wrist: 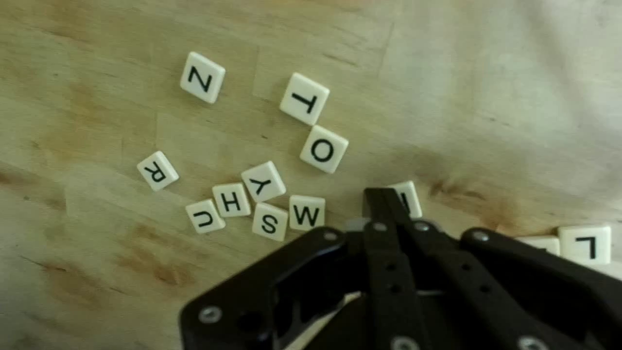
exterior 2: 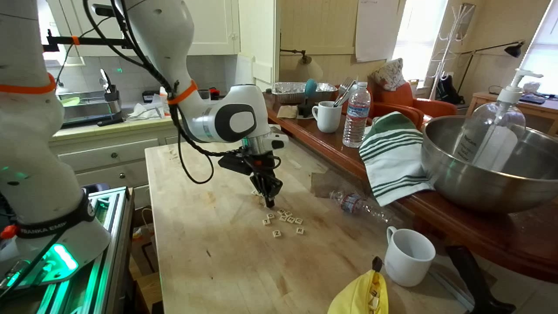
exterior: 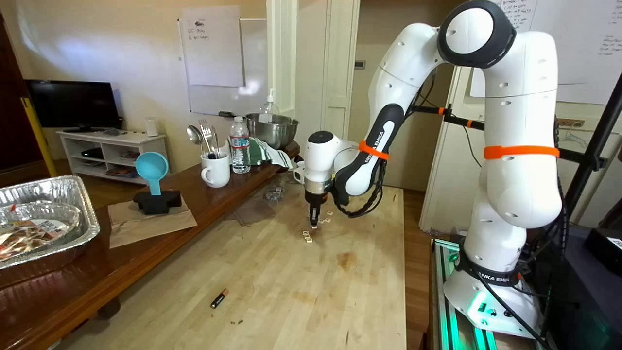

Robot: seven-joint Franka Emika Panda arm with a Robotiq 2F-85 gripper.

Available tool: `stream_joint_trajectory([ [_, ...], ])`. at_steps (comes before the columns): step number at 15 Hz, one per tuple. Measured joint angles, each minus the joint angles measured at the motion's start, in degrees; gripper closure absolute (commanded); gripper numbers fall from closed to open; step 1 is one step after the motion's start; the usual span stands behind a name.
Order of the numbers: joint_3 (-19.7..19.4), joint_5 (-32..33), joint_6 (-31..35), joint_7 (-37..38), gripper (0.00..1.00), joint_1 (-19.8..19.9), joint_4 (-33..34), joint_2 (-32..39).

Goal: Move some of the letters to the left to spell the word LEAP

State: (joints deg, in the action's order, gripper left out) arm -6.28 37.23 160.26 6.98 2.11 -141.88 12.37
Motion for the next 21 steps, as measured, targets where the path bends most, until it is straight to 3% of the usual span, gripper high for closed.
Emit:
stream_joint_trajectory([
  [8,0.2,-7.23,-3.24,1.19,1.0,-2.45,2.38,1.06],
  [21,0.19,-10.96,-3.31,3.74,1.0,-4.05,3.44,1.75],
])
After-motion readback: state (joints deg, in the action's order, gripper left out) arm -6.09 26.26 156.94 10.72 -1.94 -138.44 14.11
